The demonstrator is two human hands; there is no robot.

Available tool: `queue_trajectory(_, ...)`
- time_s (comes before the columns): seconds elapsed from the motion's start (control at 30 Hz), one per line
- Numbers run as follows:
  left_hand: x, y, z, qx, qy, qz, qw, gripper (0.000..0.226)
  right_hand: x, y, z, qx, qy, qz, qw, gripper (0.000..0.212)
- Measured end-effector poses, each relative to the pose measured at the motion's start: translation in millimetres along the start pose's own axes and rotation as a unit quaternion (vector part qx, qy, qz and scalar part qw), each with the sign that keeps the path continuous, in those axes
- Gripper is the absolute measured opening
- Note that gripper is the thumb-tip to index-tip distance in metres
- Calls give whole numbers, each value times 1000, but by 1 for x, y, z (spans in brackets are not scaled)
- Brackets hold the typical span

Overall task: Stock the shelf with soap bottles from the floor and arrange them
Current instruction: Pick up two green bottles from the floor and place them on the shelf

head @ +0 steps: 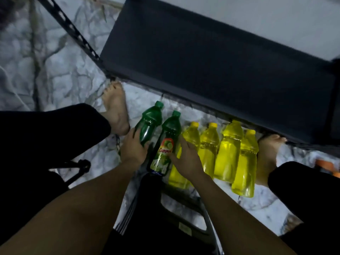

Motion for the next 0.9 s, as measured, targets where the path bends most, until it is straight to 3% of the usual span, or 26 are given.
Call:
queue_trajectory(0.3,15,19,-22,-17,48,-29,998,86,52,54,-28,140,52,-3,989,99)
queue_trajectory(0.67,18,36,-20,-36,96,-20,995,91,74,46,-26,103,27,0,994,109)
queue_trajectory(0.9,19,41,-17,-70,73,-53,993,100,81,51,-24,118,17,-14,993,134)
Point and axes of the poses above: each hand's wrist, its own y-axis towards the middle knuckle, its own x-axis out of the palm, z = x × y, the point moved 2 cm from there along y, towards the middle knuckle, and after that the axes turned 2 degrees about -x, right-handed, at the moved point
